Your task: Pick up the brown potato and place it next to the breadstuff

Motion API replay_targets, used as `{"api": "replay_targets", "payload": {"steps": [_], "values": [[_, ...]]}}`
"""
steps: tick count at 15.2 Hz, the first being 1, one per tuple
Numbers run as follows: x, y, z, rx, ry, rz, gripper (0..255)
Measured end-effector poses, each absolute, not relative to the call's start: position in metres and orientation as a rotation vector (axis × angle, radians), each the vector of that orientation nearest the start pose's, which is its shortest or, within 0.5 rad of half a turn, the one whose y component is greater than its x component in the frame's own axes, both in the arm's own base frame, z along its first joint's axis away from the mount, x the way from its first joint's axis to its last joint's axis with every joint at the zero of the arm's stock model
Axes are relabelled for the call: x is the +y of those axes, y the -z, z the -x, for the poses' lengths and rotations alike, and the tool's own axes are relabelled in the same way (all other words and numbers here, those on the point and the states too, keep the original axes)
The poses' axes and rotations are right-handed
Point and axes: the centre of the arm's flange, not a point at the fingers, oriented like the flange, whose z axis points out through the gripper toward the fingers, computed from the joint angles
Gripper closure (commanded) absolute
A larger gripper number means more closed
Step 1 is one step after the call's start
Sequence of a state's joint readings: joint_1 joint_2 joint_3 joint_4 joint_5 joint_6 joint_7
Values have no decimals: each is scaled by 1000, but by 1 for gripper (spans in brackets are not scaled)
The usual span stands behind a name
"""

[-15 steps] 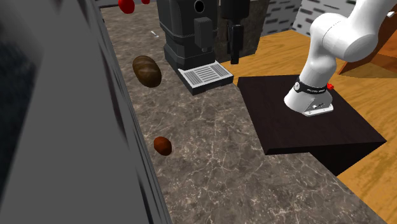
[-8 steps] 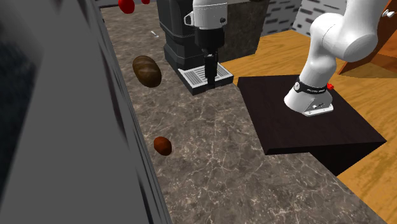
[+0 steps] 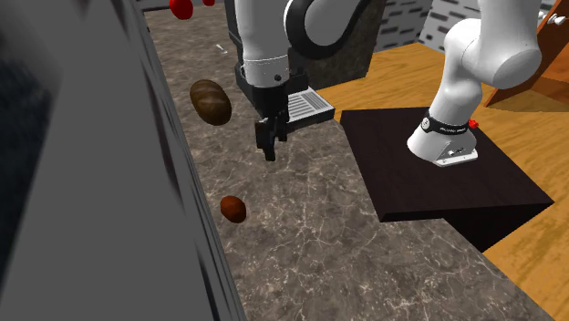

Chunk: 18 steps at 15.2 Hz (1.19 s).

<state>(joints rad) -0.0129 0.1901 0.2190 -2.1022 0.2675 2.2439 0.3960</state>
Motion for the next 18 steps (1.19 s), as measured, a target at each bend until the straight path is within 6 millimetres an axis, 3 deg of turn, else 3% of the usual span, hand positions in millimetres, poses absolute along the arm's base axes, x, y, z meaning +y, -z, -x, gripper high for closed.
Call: {"api": "replay_targets", "payload": {"steps": [13,18], "values": [[135,-196,-665,858,-232,2726,0],[136,-160,-682,919,-244,2695,0]]}}
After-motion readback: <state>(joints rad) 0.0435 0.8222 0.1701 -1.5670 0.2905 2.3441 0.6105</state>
